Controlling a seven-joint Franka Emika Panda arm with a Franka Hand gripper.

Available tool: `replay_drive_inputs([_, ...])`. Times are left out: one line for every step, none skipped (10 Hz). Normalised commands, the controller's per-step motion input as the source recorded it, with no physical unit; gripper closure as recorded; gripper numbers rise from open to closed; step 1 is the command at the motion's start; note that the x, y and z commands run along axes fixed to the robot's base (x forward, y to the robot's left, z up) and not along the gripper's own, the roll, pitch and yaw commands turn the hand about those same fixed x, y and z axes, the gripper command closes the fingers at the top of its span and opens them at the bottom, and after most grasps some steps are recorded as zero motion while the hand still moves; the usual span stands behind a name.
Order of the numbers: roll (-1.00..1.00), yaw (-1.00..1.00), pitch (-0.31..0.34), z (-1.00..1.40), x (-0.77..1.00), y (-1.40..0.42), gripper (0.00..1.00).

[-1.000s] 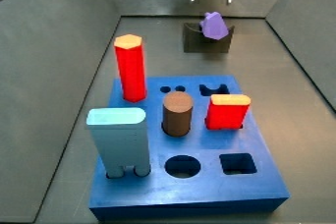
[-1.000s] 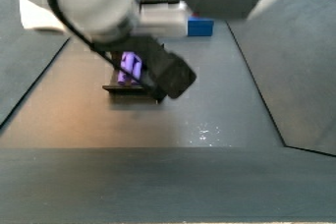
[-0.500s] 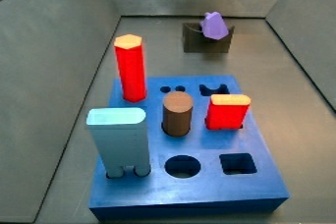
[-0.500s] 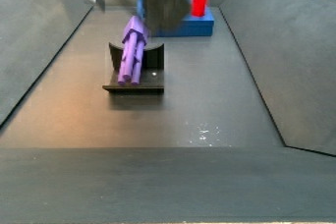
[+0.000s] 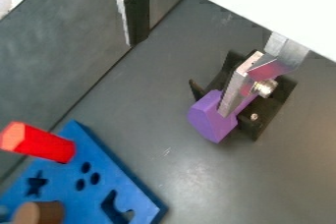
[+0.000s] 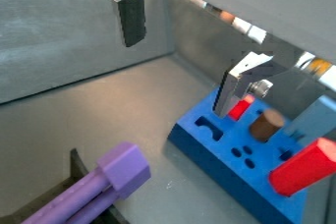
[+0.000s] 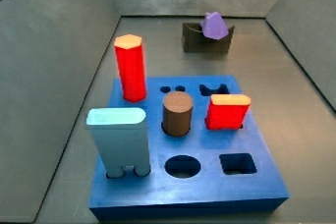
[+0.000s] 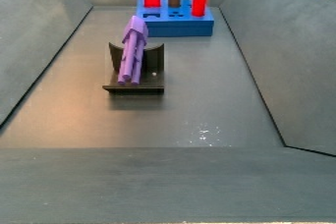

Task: Pick up the 3 prong object. Move up. Place the 3 prong object on the fixture. Regrasp the 3 prong object. Move to above the board. Insert the 3 prong object.
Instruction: Regrasp the 3 prong object.

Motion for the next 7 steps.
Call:
replay_drive_inputs([1.0, 0.03, 0.026, 0.08, 0.0, -0.14, 0.0])
replay_drive_inputs([1.0, 0.03, 0.024, 0.05, 0.0, -0.04, 0.0])
replay_drive_inputs([1.0, 0.03, 0.024, 0.03, 0.01, -0.05, 0.0])
replay_drive_inputs([1.0, 0.03, 0.024, 0.02, 0.01, -0.04, 0.0])
replay_drive_inputs([1.0, 0.03, 0.027, 0.02, 0.01, -0.03, 0.0])
replay_drive_inputs([1.0, 0.04, 0.035, 0.02, 0.01, -0.02, 0.0])
replay_drive_inputs([1.0, 0.04, 0.041, 0.01, 0.02, -0.02, 0.0])
